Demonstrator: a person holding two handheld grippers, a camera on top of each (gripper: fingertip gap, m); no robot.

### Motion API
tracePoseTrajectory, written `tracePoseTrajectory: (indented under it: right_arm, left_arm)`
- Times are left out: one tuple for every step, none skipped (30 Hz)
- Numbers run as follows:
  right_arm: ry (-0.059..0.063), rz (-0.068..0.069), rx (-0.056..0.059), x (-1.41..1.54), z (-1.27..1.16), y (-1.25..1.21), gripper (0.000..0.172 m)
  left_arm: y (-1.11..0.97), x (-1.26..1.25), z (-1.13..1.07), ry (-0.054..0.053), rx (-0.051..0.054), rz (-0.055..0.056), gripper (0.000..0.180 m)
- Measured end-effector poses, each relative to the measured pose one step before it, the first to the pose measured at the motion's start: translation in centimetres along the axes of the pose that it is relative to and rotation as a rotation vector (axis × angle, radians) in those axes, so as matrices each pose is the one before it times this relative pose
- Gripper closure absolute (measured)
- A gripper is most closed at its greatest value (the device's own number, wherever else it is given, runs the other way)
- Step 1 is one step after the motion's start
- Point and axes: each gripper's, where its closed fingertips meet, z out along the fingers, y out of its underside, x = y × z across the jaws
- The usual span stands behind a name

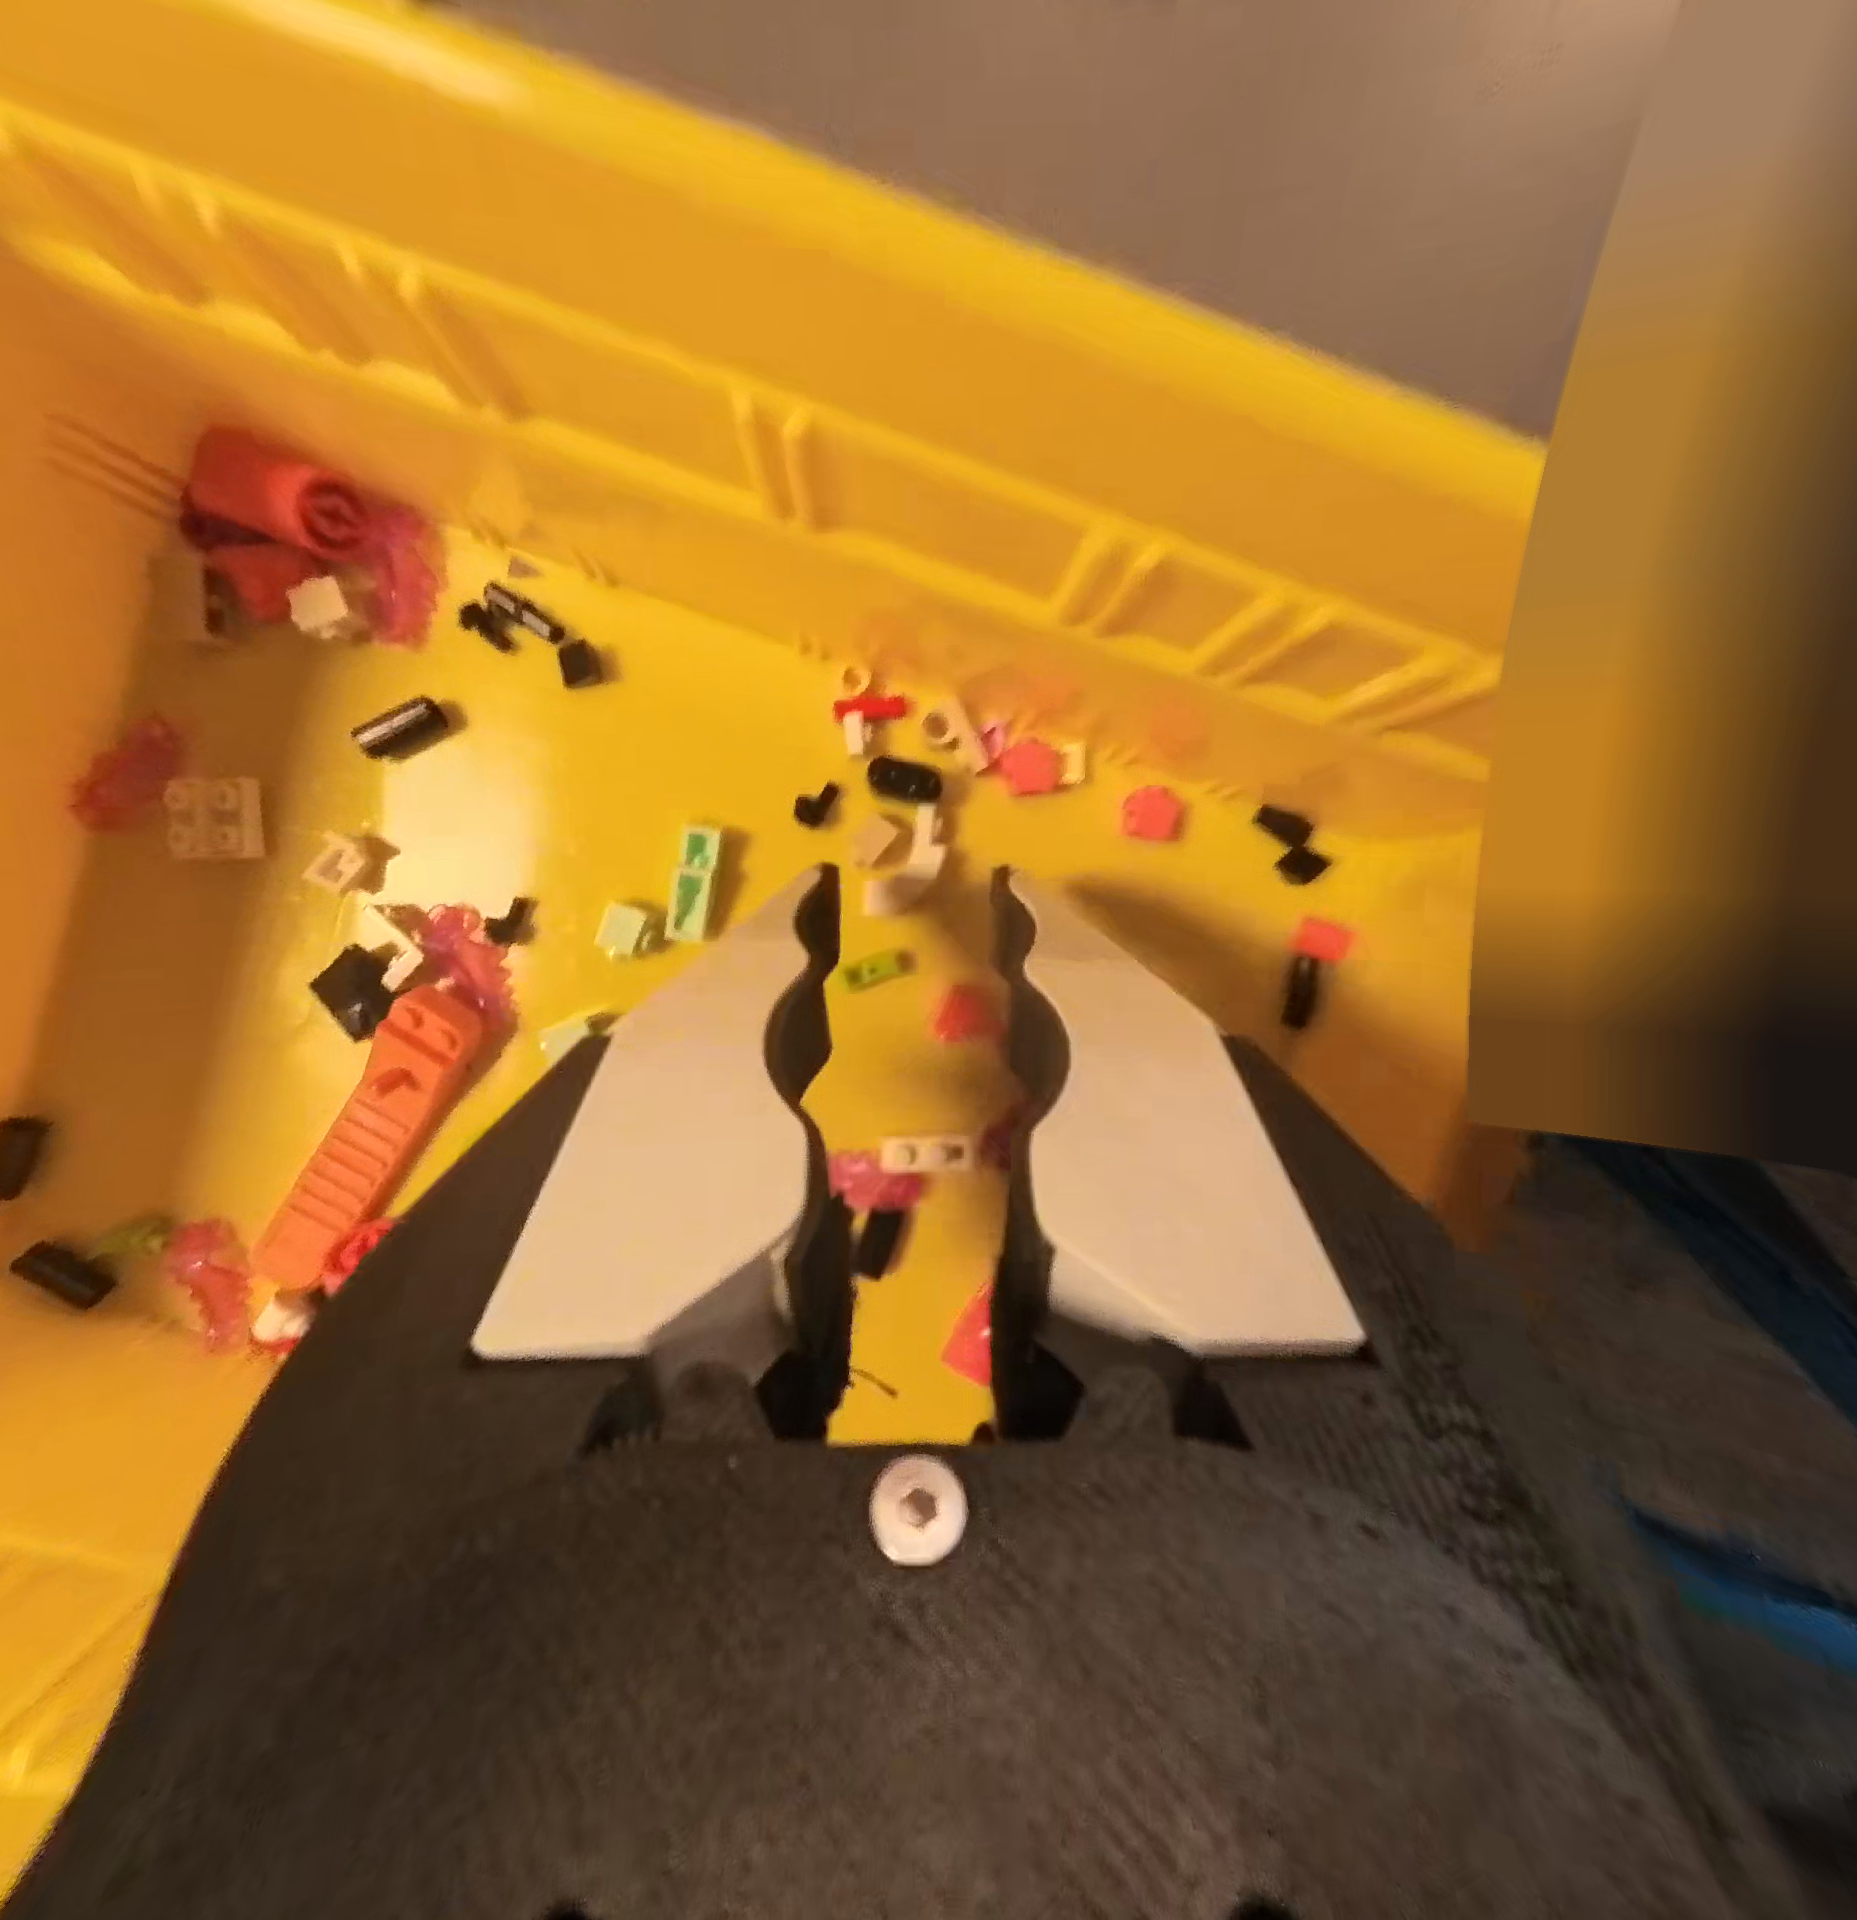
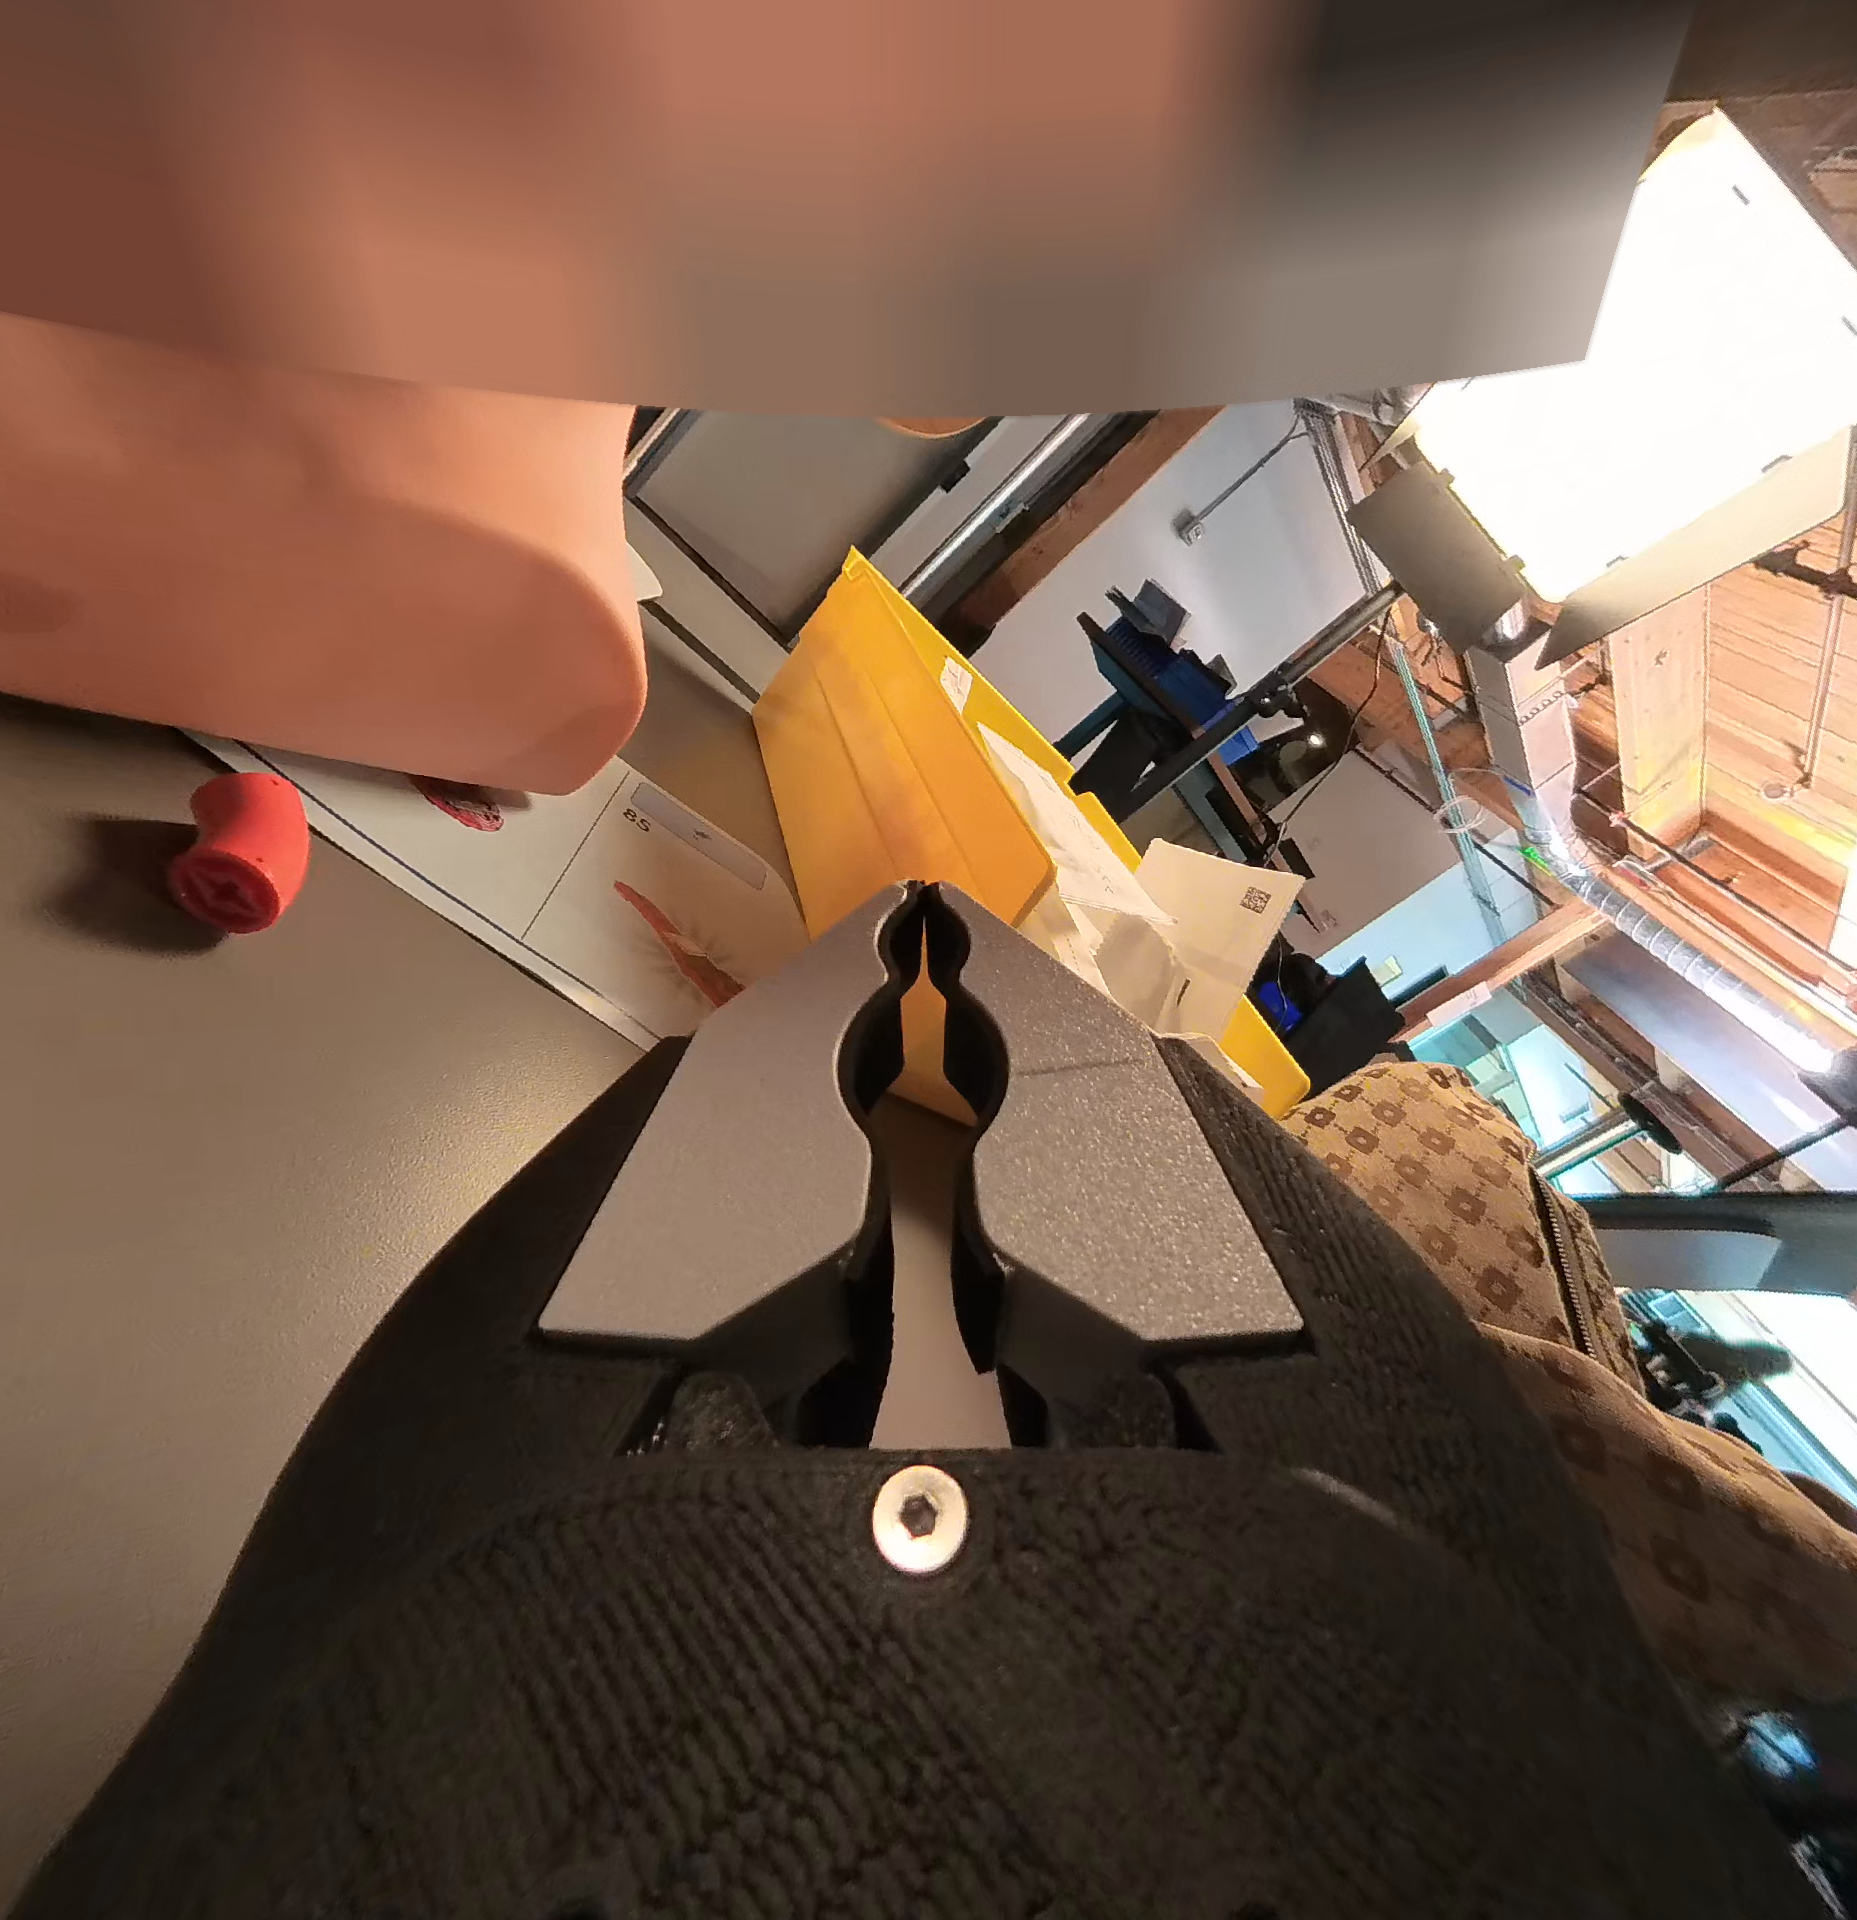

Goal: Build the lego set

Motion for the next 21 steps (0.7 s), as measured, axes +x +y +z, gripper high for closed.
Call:
tracePoseTrajectory:
  right_arm:
    - [0.0012,-0.0007,-0.0011,0.021,0.012,0.018,0.172]
    - [0.0009,-0.0003,-0.0003,0.015,-0.002,0.004,0.172]
    - [0.0004,0.0003,-0.0002,0.003,-0.001,0.003,0.172]
    - [0.0005,0.0005,-0.0004,0.024,-0.003,0.014,0.172]
    - [0.0007,0.0008,0.0003,0.011,-0.008,0.003,0.172]
    - [0.0006,0.0010,0.0008,0.016,-0.014,-0.013,0.172]
    - [0.0000,0.0011,0.0009,0.014,-0.014,-0.006,0.172]
    - [-0.0005,0.0008,0.0010,0.002,-0.012,-0.015,0.172]
    - [-0.0006,0.0005,0.0025,-0.011,-0.012,-0.038,0.172]
    - [-0.0029,0.0045,0.0095,-0.039,-0.042,-0.156,0.172]
    - [-0.0123,0.0202,0.0284,-0.108,-0.137,-0.478,0.172]
    - [-0.0305,0.0418,0.0463,-0.305,-0.234,-0.788,0.172]
    - [-0.0431,0.0507,0.0444,-0.444,-0.246,-0.745,0.169]
    - [-0.0358,0.0454,0.0369,-0.336,-0.202,-0.585,0.161]
    - [-0.0184,0.0373,0.0377,-0.071,-0.202,-0.574,0.154]
    - [-0.0063,0.0342,0.0398,0.131,-0.215,-0.634,0.149]
    - [-0.0050,0.0358,0.0369,0.161,-0.206,-0.563,0.145]
    - [-0.0070,0.0337,0.0266,0.134,-0.144,-0.388,0.139]
    - [-0.0150,0.0208,0.0024,-0.061,-0.018,0.022,0.132]
    - [-0.0302,0.0043,-0.0285,-0.407,0.067,0.526,0.119]
    - [-0.0331,-0.0084,-0.0370,-0.593,-0.043,0.534,0.102]
  left_arm:
    - [-0.567,0.374,-0.248,0.0066,0.0271,0.0029,0.152]
    - [-0.389,0.249,-0.183,-0.0017,0.0151,0.0085,0.152]
    - [-0.166,0.061,-0.151,-0.0138,0.0032,0.0142,0.152]
    - [-0.071,-0.227,-0.194,-0.0332,-0.0016,0.0141,0.153]
    - [-0.088,-0.457,-0.347,-0.0500,-0.0001,0.0072,0.155]
    - [-0.252,-0.799,-0.660,-0.0743,0.0101,-0.0062,0.157]
    - [-0.421,-1.058,-1.022,-0.0900,0.0231,-0.0240,0.157]
    - [-0.586,-1.298,-1.327,-0.1022,0.0368,-0.0465,0.157]
    - [-0.591,-1.300,-1.484,-0.0982,0.0437,-0.0573,0.154]
    - [-0.384,-1.180,-1.513,-0.0886,0.0354,-0.0580,0.146]
    - [0.111,-1.535,-1.449,-0.1099,0.0101,-0.0648,0.136]
    - [1.008,-2.611,-1.355,-0.1744,-0.0411,-0.0929,0.128]
    - [1.941,-3.217,-1.129,-0.2052,-0.0921,-0.1218,0.126]
    - [2.076,-2.107,-0.519,-0.1184,-0.0979,-0.0800,0.114]
    - [1.649,-0.628,-0.074,-0.0201,-0.0624,-0.0298,0.099]
    - [1.352,-0.127,0.083,0.0123,-0.0431,-0.0328,0.093]
    - [1.216,-0.024,0.158,0.0210,-0.0354,-0.0352,0.088]
    - [1.239,-0.075,0.198,0.0197,-0.0368,-0.0312,0.087]
    - [1.197,-0.276,0.261,0.0082,-0.0356,-0.0303,0.087]
    - [1.113,-0.498,0.299,-0.0045,-0.0324,-0.0279,0.087]
    - [1.099,-0.368,0.345,0.0050,-0.0333,-0.0246,0.089]
